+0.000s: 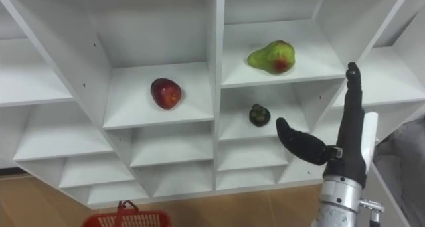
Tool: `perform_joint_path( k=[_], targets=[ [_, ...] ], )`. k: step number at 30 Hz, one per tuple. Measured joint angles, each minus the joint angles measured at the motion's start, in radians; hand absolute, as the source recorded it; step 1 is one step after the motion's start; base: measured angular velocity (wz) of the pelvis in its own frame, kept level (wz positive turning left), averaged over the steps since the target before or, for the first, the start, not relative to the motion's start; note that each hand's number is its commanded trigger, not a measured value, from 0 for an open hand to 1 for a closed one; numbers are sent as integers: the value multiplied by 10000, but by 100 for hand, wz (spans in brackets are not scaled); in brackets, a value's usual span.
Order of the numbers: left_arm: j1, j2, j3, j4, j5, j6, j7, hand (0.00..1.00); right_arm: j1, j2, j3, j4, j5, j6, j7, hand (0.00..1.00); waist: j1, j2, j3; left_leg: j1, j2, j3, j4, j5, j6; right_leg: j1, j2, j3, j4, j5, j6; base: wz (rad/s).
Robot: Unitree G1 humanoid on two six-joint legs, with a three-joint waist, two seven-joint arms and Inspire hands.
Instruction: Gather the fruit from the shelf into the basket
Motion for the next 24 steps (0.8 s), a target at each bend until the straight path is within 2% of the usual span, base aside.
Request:
perform_joint_path(
  k=[4, 10, 16, 19, 24],
  targets=[
    [42, 38, -3, -121, 3, 1, -38, 100, -262, -273, -18, -19, 0, -63, -299, 0, 23, -45, 20, 13, 4, -21, -1, 0, -1, 36, 7, -8, -26, 1, -2, 0],
    [-23, 221, 70, -188, 68, 6, -200, 100, -644, -447, -105, -19, 6, -63, -370, 0, 220, -178, 32, 9, 6, -67, -5, 1, -1, 68, 11, -22, -44, 1, -2, 1],
    [-14, 299, 182, -168, 306, 5, -201, 100, -1371, -532, -196, -112, -13, -85, -191, 0, 248, -299, 35, 9, 17, -159, -5, 1, -3, 254, 20, -133, -218, 49, -4, 7],
    [10, 315, 274, -62, 309, 6, -199, 100, -1660, -789, -388, -137, 107, -159, 151, 0, 277, -336, 45, 3, 17, -174, -6, 2, -2, 264, 14, -155, -221, 49, -3, 0],
    [-5, 319, 386, -31, 308, 33, -200, 100, -1857, -928, -553, -134, 160, -172, 383, 0, 251, -403, 74, -4, 17, -275, -6, 2, -3, 320, 7, -256, -256, 49, -3, 4]
  ],
)
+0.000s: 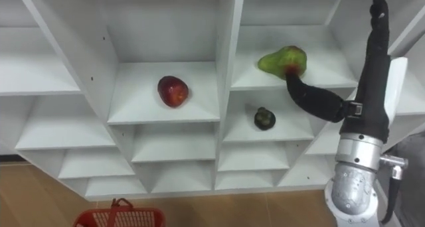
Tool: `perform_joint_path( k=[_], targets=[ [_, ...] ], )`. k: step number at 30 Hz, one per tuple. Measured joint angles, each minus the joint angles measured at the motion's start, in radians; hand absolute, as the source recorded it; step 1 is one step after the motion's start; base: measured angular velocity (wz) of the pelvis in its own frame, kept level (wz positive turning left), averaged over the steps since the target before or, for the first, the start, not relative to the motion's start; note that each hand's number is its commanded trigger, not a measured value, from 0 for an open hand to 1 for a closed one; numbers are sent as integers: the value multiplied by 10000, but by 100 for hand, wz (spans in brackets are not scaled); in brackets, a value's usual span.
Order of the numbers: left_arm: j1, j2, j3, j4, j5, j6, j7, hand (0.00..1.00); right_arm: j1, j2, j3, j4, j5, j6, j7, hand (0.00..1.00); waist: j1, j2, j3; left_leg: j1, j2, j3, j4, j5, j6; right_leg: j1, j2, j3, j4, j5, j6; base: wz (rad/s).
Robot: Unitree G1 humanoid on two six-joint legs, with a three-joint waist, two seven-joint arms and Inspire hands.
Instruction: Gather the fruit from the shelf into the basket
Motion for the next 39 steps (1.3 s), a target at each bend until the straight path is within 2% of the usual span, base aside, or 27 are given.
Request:
perform_joint_path(
  k=[5, 8, 11, 15, 17, 27, 33, 39],
  targets=[
    [1, 17, 1, -14, -3, 94, -21, 100, -74, -366, -10, 2, 348, 10, 372, 0, 42, -75, -15, 0, 0, -66, 2, 0, 0, 74, -10, -79, -82, 24, -8, 4],
    [-15, 20, 1, -14, 3, 95, -79, 100, -244, -438, -10, 1, 358, 10, 566, 0, 41, -104, -13, -2, 4, -73, 2, 0, 0, 78, -10, -95, -82, 27, -11, 0],
    [29, 55, 0, 1, -9, 95, -217, 100, -437, -446, -35, 1, 415, 10, 789, 0, 35, -155, 4, 10, 4, -101, 3, 0, -1, 99, -22, -163, -78, 30, -13, 3],
    [17, 182, -5, 0, -19, 95, -199, 100, -524, -596, -112, 15, 775, 33, 1006, 0, 33, -296, 74, 24, -2, -289, 26, 0, 0, 215, -69, -549, -100, 32, -13, 12],
    [20, 206, 9, -2, -16, 95, -167, 100, -559, -599, -135, 38, 832, 105, 1139, 0, 47, -322, 75, 4, -2, -308, 37, 0, 0, 215, -80, -638, -100, 32, -13, 6],
    [205, 227, -20, -362, -9, 111, -65, 100, -878, -600, -143, 590, 1256, 192, 1968, 0, 67, -286, 62, -10, 0, -403, 59, 0, 0, 244, -100, -773, -92, 36, -19, 1],
    [287, 240, -20, -363, -8, 118, 3, 100, -1210, -648, -144, 1113, 1964, 327, 2241, 0, 43, -178, 18, -7, 0, -476, 65, 3, -3, 270, -107, -866, -92, 36, -19, 1],
    [305, 240, -21, -397, -19, 266, 56, 100, -1578, -667, -143, 1641, 2731, 464, 2527, 0, 44, -172, 23, 11, -1, -532, 75, 6, -4, 313, -108, -897, -95, 36, -19, 1]
  ],
)
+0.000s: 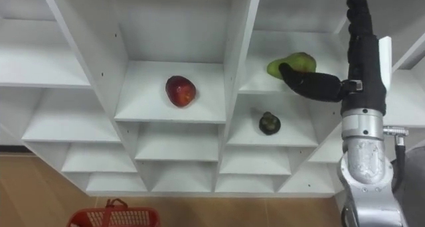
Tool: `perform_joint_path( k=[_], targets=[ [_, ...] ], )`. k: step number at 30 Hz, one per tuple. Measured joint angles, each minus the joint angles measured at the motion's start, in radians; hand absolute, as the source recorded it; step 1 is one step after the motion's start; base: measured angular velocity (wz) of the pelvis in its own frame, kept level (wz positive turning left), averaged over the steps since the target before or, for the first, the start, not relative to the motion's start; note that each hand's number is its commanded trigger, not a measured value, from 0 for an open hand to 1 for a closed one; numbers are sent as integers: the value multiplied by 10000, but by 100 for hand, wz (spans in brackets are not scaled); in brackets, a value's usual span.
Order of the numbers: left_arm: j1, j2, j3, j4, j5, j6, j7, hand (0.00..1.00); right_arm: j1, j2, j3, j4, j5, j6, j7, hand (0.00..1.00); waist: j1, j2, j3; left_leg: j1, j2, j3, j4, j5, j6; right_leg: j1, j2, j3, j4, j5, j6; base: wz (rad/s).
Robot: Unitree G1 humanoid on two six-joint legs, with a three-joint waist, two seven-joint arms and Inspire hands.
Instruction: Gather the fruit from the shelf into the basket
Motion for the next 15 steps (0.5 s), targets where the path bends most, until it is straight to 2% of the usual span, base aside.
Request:
perform_joint_path(
  k=[2, 8, 12, 15],
  targets=[
    [18, 5, -16, -24, -18, 24, 12, 100, -4, -19, 1, 186, 20, 22, 128, 0, 1, -18, 11, 14, -1, -22, 3, 0, 0, 26, -3, -26, -6, 0, 0, 4],
    [20, 107, 2, -192, 8, 141, -57, 100, -375, -218, 7, 825, 515, 415, 574, 0, 106, -139, 81, 76, 0, -21, 8, 0, 0, 67, 1, -33, -9, 0, -1, -1],
    [3, 155, 29, -360, 5, 384, -160, 100, -1003, -303, -5, 1568, 868, 645, 827, 0, 184, -203, 61, 76, -2, -22, 11, 0, 0, 68, 0, -24, -7, 2, -3, 0],
    [-39, 145, 117, -376, 19, 424, -271, 100, -1298, -362, -4, 1921, 872, 648, 1100, 0, 249, -188, 59, 66, 0, -24, 10, 0, 0, 68, 2, -25, -12, 2, -3, 0]
  ],
)
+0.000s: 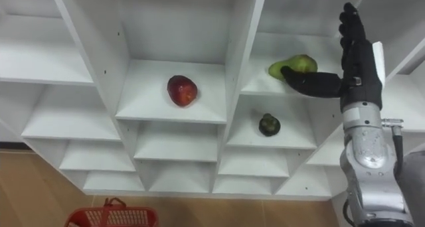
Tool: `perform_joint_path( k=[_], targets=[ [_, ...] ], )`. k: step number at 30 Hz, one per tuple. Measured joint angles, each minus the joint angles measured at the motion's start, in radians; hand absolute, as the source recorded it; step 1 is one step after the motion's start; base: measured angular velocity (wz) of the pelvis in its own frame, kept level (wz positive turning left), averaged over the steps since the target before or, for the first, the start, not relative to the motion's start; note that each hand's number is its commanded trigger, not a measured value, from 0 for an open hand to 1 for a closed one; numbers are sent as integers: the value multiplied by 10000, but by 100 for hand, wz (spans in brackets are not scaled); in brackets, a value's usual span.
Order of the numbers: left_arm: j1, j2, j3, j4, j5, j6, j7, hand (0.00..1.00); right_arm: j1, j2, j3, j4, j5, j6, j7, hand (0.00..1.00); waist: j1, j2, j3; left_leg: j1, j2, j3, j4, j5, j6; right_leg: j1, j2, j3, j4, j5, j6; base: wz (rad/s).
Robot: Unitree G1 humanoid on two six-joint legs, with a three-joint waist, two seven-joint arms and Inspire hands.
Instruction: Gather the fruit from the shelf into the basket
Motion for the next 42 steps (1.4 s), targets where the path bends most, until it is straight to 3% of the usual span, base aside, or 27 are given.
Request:
perform_joint_path(
  k=[5, 11, 18, 23, 26, 32, 42],
  targets=[
    [-5, -4, 11, -183, 2, 45, -7, 100, -128, -25, 1, 270, -7, 122, 390, 0, 160, 67, 21, -19, 0, -12, -1, 0, 0, -10, -1, -7, 2, 0, 0, 0],
    [-7, -19, 163, -183, 203, 56, -213, 100, -129, -64, 2, 270, -153, 176, 800, 0, 258, 140, -22, -13, -1, -20, 0, 0, 0, -7, -6, -37, 5, 0, 0, 0],
    [24, -25, 296, -179, 208, 87, -267, 100, -135, -367, 2, 359, -157, 309, 1036, 0, 256, 140, -27, 26, 0, -22, 6, 2, -1, 12, -9, -38, 20, 3, -5, 0],
    [-23, -25, 450, -157, 208, 328, -424, 100, -515, -677, 1, 1130, -210, 659, 1357, 0, 239, 123, -34, 21, 0, -26, 20, 5, 2, 20, -25, -102, 29, 5, -8, 0],
    [-39, -21, 479, 0, 180, 433, -444, 100, -516, -780, 1, 1229, -292, 659, 1562, 0, 231, 124, -33, 67, 4, -35, 9, 5, 2, 68, -22, -102, 27, 5, -8, 0],
    [-94, -15, 496, 84, 185, 496, -437, 100, -520, -796, -3, 1575, -869, 836, 1798, 0, 210, 97, -25, 87, 1, -48, 15, 5, 2, 115, -24, -116, -1, 5, -8, 0],
    [-192, 21, 509, 82, 185, 645, -448, 100, -553, -807, -17, 2085, -947, 856, 2080, 0, 217, -12, -80, 77, -6, -50, 50, 5, 2, 155, -34, -130, -19, 4, -8, 0]
  ],
)
